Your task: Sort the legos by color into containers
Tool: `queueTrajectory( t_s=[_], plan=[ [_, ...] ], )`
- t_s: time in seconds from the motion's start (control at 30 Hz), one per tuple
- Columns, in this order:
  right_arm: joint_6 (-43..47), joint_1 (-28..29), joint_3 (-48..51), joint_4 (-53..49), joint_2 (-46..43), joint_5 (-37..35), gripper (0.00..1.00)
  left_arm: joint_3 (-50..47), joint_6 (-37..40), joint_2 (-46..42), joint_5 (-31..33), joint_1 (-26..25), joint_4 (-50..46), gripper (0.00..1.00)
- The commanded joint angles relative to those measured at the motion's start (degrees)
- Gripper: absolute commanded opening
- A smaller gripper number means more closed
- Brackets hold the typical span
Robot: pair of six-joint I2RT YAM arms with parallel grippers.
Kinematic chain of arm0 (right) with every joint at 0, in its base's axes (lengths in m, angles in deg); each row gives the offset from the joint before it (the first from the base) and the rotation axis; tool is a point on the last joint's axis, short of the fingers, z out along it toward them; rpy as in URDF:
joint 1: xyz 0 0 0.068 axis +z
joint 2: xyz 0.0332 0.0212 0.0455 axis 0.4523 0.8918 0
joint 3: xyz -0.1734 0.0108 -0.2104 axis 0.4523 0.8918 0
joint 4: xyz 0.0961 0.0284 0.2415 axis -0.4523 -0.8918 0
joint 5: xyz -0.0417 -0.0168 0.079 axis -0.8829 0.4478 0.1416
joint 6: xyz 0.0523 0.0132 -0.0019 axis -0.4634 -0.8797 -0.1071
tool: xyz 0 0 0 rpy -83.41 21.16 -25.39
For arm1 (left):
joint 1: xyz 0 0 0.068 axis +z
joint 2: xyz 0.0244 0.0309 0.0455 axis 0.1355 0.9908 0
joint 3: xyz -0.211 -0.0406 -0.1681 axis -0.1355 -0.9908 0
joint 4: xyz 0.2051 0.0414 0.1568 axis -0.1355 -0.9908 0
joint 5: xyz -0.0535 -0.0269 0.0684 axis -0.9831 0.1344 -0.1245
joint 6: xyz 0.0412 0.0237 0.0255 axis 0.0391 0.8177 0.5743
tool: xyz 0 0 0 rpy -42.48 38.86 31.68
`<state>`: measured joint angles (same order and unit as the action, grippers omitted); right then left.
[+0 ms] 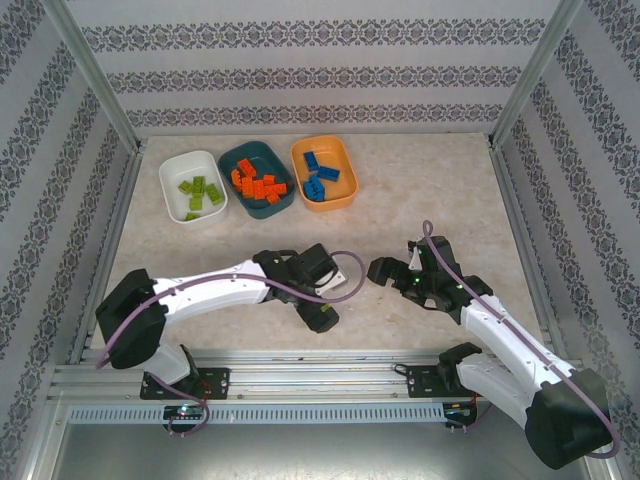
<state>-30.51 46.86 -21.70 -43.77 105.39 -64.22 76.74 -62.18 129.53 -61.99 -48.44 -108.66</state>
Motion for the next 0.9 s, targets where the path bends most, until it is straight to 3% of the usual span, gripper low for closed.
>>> queueTrajectory(
  t_s=[0.0, 0.27, 0.87],
  plan=[
    [-0.6, -0.6, 0.8, 0.7, -0.5, 0.7, 0.98, 2.7, 1.7, 1.9, 2.5, -0.9, -4.0, 1.0],
    [-0.5, -0.7, 1.3, 0.6, -0.6, 0.5, 0.98, 7.5, 0.9, 9.4, 2.9, -1.0, -8.0, 0.93],
    [-0.9, -0.7, 1.5, 1.0, -0.4, 0.5, 0.98, 9.3, 1.3, 16.7, 5.9, 0.4, -8.9, 0.92]
  ],
)
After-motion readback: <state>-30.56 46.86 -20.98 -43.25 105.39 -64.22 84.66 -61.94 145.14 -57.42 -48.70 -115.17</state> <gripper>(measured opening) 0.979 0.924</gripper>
